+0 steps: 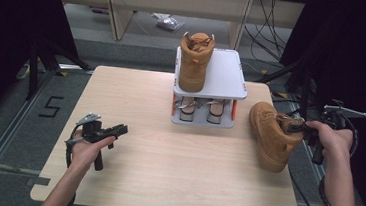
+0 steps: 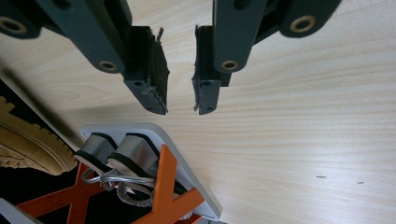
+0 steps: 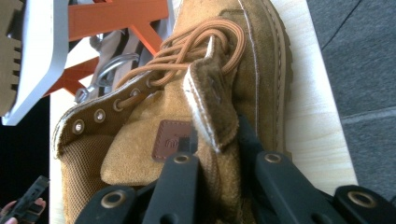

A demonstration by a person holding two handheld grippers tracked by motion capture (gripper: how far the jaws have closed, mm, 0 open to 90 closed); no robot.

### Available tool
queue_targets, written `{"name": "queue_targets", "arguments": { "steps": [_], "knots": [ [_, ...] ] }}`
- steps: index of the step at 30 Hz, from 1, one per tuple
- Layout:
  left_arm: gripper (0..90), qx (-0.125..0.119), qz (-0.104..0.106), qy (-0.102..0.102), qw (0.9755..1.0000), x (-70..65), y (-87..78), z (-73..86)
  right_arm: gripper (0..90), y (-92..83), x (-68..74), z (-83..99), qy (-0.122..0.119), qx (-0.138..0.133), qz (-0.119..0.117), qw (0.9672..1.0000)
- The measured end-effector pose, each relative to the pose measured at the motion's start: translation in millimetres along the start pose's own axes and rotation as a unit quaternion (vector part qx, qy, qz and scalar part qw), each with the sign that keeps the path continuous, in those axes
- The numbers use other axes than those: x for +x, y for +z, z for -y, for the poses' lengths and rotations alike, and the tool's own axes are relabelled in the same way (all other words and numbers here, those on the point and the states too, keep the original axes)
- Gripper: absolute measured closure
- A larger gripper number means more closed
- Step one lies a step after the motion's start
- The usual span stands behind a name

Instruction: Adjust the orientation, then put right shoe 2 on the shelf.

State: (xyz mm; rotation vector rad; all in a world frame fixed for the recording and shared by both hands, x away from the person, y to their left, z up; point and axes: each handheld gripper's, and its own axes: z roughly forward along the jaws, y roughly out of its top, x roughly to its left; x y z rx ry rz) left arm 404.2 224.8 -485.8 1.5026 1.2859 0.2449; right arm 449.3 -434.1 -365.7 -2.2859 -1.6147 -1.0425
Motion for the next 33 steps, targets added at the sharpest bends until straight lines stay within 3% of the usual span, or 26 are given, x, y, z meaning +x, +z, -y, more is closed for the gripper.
{"name": "queue_targets", "arguments": {
  "steps": [17,33],
  "knots": [
    [73.3,-0.007,-0.011,-0.007,0.9999,4.9,-4.0,0.3,83.3,-6.3,1.7,-10.9,0.011,-0.011,-0.037,0.9992],
    [73.1,-0.012,-0.005,-0.009,0.9999,5.4,-8.0,1.3,83.2,-16.1,11.7,-11.9,0.035,-0.047,-0.059,0.9966]
  ]
}}
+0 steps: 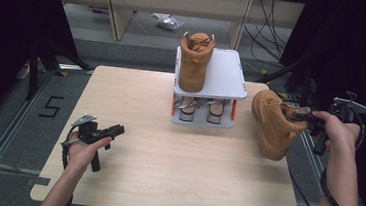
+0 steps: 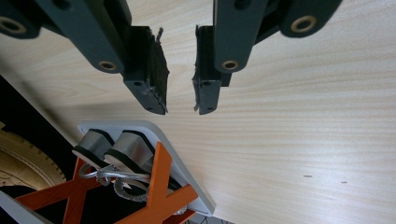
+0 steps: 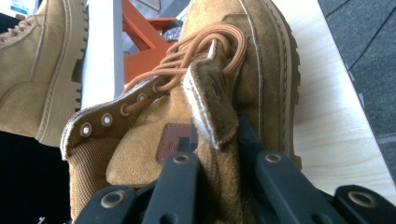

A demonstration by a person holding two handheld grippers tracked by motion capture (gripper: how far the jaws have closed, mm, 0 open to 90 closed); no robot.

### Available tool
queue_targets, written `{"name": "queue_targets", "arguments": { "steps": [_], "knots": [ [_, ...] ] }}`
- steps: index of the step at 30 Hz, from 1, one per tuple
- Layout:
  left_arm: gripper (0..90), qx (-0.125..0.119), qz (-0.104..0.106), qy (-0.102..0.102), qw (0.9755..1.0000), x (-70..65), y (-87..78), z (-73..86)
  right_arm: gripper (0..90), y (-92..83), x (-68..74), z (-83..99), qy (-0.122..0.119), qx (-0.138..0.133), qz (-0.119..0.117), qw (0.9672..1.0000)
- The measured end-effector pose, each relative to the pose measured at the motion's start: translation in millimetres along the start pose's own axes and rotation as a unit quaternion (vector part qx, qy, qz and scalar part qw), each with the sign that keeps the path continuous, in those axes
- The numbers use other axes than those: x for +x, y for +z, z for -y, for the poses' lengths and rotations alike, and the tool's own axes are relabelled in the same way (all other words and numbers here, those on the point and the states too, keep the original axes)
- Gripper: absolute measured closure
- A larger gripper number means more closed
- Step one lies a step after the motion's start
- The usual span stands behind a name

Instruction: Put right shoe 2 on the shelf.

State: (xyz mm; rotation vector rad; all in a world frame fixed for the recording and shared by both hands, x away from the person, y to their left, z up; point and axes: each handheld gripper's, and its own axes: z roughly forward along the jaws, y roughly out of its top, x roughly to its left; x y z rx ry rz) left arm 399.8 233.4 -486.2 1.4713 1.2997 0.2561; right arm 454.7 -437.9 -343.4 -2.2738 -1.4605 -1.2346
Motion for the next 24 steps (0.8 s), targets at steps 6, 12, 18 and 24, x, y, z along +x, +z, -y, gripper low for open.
{"name": "queue_targets", "arguments": {
  "steps": [6,12,18,24],
  "knots": [
    [73.0,0.000,0.000,-0.001,1.0000,0.8,-0.2,-1.3,83.2,-2.8,5.7,-3.2,-0.003,-0.013,-0.001,0.9999],
    [72.9,0.001,-0.001,0.003,1.0000,0.3,-0.1,-1.2,83.2,-4.2,8.4,-7.6,-0.001,-0.018,-0.016,0.9997],
    [72.9,0.000,-0.001,0.001,1.0000,0.4,-1.0,-1.4,83.2,-4.0,11.2,-8.3,0.007,-0.023,-0.019,0.9995],
    [72.9,0.000,-0.001,0.000,1.0000,0.7,-0.9,-1.5,83.1,-4.3,11.8,-9.6,0.008,-0.028,-0.026,0.9992]
  ]
}}
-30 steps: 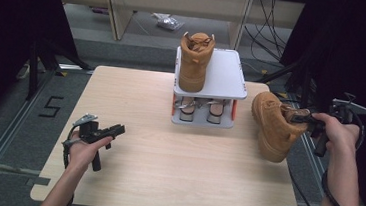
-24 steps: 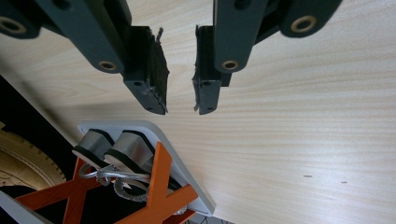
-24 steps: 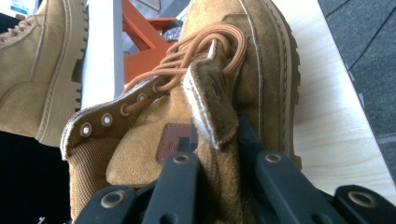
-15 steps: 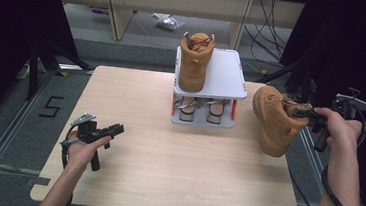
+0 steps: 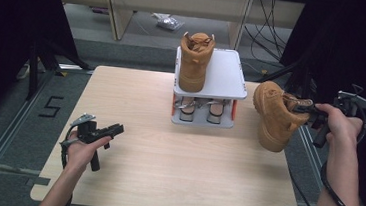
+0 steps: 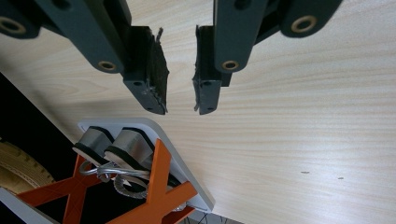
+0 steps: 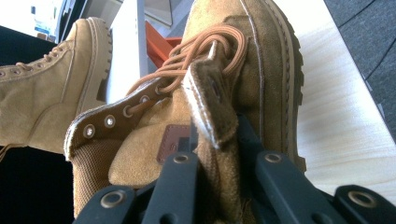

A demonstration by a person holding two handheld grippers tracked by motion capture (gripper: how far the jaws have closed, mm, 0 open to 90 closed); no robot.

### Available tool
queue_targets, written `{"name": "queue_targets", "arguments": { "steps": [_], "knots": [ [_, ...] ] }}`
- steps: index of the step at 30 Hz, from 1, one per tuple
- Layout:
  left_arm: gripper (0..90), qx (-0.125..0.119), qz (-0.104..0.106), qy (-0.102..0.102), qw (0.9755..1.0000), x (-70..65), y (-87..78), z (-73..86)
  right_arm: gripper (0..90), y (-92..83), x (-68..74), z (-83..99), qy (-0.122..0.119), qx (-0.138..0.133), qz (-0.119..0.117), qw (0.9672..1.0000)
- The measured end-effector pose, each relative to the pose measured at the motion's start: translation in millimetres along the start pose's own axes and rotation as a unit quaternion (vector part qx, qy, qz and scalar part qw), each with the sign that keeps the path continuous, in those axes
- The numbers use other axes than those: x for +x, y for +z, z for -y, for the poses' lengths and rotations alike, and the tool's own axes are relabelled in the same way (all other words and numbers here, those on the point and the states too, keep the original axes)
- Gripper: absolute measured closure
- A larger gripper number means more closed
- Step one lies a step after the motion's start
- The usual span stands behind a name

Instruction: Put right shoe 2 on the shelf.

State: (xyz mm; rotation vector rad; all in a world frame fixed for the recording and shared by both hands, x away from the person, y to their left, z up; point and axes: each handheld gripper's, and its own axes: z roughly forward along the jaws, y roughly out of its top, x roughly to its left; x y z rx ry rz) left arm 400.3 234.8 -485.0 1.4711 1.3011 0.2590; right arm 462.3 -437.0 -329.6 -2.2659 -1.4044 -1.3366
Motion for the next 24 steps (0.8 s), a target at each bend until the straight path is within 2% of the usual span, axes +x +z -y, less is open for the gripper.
{"name": "queue_targets", "arguments": {
  "steps": [1,2,3,4,8,9,12,14,15,19,20,22,24],
  "knots": [
    [72.9,0.000,0.000,0.000,1.0000,0.5,0.4,0.4,83.2,1.8,0.4,0.2,-0.001,-0.018,0.000,0.9998],
    [72.8,0.000,-0.001,0.000,1.0000,0.6,0.4,0.6,83.1,0.0,0.7,-1.0,0.002,-0.007,-0.001,1.0000],
    [72.8,0.000,-0.001,0.000,1.0000,0.6,0.4,0.6,83.1,-0.2,1.0,-1.3,0.004,-0.009,-0.004,0.9999],
    [72.8,0.002,0.000,0.002,1.0000,1.1,0.4,0.9,83.2,1.2,0.4,-1.0,-0.002,-0.024,-0.004,0.9997],
    [72.8,0.001,-0.001,0.001,1.0000,0.2,0.8,1.2,83.1,0.7,1.4,-1.8,0.002,-0.026,-0.007,0.9996],
    [72.8,0.001,-0.001,0.001,1.0000,0.1,0.8,1.3,83.1,-1.3,1.5,-2.7,-0.001,-0.014,-0.007,0.9999],
    [72.8,0.003,-0.001,0.000,1.0000,-0.5,0.9,1.9,83.1,-0.6,3.6,-3.2,0.014,-0.021,-0.012,0.9996],
    [72.7,0.004,0.000,0.003,1.0000,0.0,1.5,2.1,83.0,0.8,2.2,-2.9,-0.001,-0.029,-0.012,0.9995],
    [72.6,0.004,0.000,0.003,1.0000,0.0,1.6,2.1,83.0,0.6,4.2,-3.8,0.012,-0.024,-0.013,0.9995],
    [72.6,0.004,-0.001,0.003,1.0000,0.0,1.7,2.1,83.0,1.7,5.9,-4.8,0.009,-0.023,-0.015,0.9996],
    [72.4,0.005,-0.001,0.004,1.0000,0.3,1.8,2.4,83.0,4.4,7.0,-4.7,0.007,-0.041,-0.018,0.9990],
    [72.4,0.005,-0.001,0.005,1.0000,0.4,1.8,2.6,83.1,4.0,8.0,-5.4,0.009,-0.036,-0.017,0.9992],
    [72.4,0.005,-0.001,0.004,1.0000,-0.1,1.8,2.9,83.0,5.6,9.5,-6.1,0.007,-0.043,-0.020,0.9989]
  ]
}}
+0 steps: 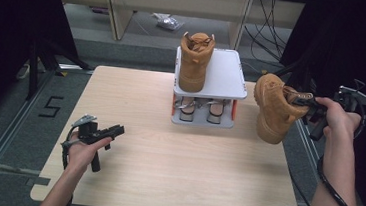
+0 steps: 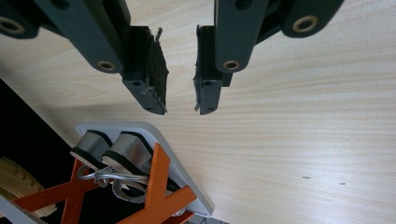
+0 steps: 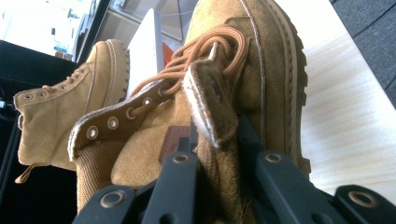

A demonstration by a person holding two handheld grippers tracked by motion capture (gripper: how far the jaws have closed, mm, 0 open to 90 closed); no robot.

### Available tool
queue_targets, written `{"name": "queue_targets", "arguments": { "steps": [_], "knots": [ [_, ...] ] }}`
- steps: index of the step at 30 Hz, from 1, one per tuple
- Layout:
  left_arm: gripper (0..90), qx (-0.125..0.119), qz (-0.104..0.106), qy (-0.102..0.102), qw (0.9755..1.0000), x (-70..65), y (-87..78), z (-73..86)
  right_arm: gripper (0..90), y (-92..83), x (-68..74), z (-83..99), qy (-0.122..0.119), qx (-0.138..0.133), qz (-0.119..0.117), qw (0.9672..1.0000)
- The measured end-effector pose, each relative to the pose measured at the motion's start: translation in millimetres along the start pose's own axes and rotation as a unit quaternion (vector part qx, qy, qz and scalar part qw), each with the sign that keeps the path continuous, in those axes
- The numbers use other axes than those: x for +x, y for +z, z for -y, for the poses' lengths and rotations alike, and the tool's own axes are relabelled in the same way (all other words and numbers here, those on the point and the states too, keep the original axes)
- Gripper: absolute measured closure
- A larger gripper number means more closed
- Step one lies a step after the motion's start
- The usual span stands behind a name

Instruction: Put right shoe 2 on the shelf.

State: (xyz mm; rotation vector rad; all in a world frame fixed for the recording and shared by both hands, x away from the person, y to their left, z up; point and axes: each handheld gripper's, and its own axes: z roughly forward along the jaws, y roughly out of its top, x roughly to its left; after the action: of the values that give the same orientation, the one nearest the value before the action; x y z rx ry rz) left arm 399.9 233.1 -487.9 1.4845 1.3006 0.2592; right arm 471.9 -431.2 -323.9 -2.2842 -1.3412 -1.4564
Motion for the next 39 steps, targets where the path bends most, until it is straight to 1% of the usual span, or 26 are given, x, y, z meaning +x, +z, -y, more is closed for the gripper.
{"name": "queue_targets", "arguments": {
  "steps": [3,4,7,8,9,10,12,17,18,23,24,25,26,27,28,29,30,32,35,36,39],
  "knots": [
    [72.3,0.000,0.000,0.000,1.0000,-0.2,-0.1,-0.4,83.0,0.8,1.9,-0.3,0.002,-0.003,-0.003,1.0000],
    [72.3,0.000,0.001,0.002,1.0000,0.1,-0.2,-0.5,83.0,1.6,5.6,-0.9,0.017,-0.005,-0.003,0.9998],
    [72.3,0.000,0.000,0.000,1.0000,0.1,-0.3,-0.2,83.0,1.6,6.3,-1.1,0.016,-0.006,-0.004,0.9998],
    [72.3,0.000,0.000,0.000,1.0000,0.3,-0.3,-0.1,82.9,1.2,4.0,-0.5,-0.004,-0.006,-0.007,0.9999],
    [72.2,0.000,0.000,0.000,1.0000,0.3,-0.3,-0.1,82.9,1.2,4.0,-0.5,-0.004,-0.006,-0.007,0.9999],
    [72.1,0.000,-0.001,-0.001,1.0000,0.4,-0.3,-0.2,83.0,1.0,6.5,-1.3,0.007,-0.007,-0.009,0.9999],
    [71.8,0.000,-0.001,0.000,1.0000,0.4,0.0,-0.1,82.9,1.3,8.9,-2.2,0.021,-0.010,-0.010,0.9997],
    [71.6,0.000,0.000,-0.002,1.0000,-0.2,0.7,0.7,82.8,2.0,11.0,-3.1,0.019,-0.012,-0.012,0.9997],
    [71.6,0.000,0.000,-0.001,1.0000,0.0,0.6,0.6,82.8,2.0,12.0,-3.5,0.020,-0.009,-0.010,0.9997],
    [71.5,-0.001,0.000,-0.001,1.0000,0.4,0.5,0.6,82.8,2.6,14.1,-3.9,0.022,-0.015,-0.011,0.9996],
    [71.5,-0.001,0.000,0.000,1.0000,0.5,0.6,0.6,82.8,0.8,15.0,-4.9,0.017,-0.004,-0.013,0.9998],
    [71.6,-0.001,0.000,-0.001,1.0000,0.4,0.7,0.6,82.8,0.7,16.1,-5.4,0.021,-0.004,-0.015,0.9997],
    [71.5,-0.001,0.000,-0.001,1.0000,0.4,0.7,0.6,82.8,1.6,17.0,-5.3,0.020,-0.012,-0.014,0.9996],
    [71.5,-0.001,-0.001,-0.001,1.0000,0.3,0.7,0.6,82.8,1.6,17.0,-5.3,0.020,-0.012,-0.014,0.9996],
    [71.5,-0.001,-0.001,0.000,1.0000,0.2,0.8,0.6,82.8,1.8,16.1,-4.6,0.006,-0.017,-0.016,0.9997],
    [71.5,-0.001,-0.001,-0.001,1.0000,0.2,0.8,0.6,82.8,1.7,18.9,-5.5,0.015,-0.018,-0.017,0.9996],
    [71.5,-0.001,-0.001,-0.001,1.0000,0.1,0.9,0.6,82.8,2.4,19.6,-5.8,0.012,-0.022,-0.015,0.9996],
    [71.4,-0.001,-0.001,-0.001,1.0000,-0.1,0.9,0.7,82.8,2.7,22.5,-6.6,0.012,-0.025,-0.018,0.9994],
    [71.4,-0.001,-0.001,0.000,1.0000,0.2,0.6,0.5,82.7,2.8,25.1,-6.7,0.017,-0.025,-0.021,0.9993],
    [71.3,-0.002,0.000,0.000,1.0000,0.6,0.5,0.4,82.7,1.4,26.8,-7.4,0.015,-0.011,-0.024,0.9995],
    [71.4,-0.001,-0.001,0.000,1.0000,0.9,0.0,0.2,82.8,2.7,27.9,-7.7,0.010,-0.014,-0.021,0.9996]
  ]
}}
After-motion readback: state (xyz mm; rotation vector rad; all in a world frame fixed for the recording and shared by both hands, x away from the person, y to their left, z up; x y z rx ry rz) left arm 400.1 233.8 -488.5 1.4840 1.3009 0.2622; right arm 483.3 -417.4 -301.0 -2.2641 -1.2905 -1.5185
